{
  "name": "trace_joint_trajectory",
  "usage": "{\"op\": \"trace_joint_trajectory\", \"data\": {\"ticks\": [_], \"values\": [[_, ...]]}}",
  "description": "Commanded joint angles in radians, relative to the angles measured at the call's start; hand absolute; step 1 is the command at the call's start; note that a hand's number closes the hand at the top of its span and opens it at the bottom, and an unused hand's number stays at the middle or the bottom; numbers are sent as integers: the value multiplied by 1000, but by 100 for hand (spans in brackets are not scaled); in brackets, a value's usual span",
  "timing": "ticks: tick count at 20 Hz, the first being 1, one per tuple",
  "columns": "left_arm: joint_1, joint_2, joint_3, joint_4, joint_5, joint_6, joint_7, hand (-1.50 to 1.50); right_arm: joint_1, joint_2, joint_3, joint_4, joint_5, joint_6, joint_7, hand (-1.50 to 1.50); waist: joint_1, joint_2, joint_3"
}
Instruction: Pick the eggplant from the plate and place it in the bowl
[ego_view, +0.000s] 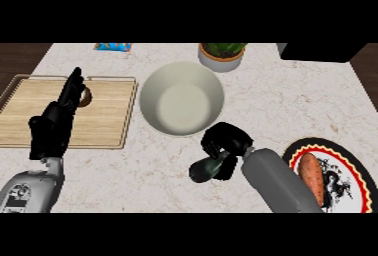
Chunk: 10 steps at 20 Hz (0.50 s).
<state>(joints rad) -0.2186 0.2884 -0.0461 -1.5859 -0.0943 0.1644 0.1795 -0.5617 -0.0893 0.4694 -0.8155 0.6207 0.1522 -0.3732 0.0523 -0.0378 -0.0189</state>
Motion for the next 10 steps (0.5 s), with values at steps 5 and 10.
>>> {"op": "trace_joint_trajectory", "data": {"ticks": [5,10], "values": [[-10,-19,-20,27,-8,0,-5,0,28,88,146,-237,-98,-215,328,150,18,4,18],[-29,-10,-10,30,-14,5,4,0,31,89,220,-417,-146,-406,545,150,-2,-7,18]]}}
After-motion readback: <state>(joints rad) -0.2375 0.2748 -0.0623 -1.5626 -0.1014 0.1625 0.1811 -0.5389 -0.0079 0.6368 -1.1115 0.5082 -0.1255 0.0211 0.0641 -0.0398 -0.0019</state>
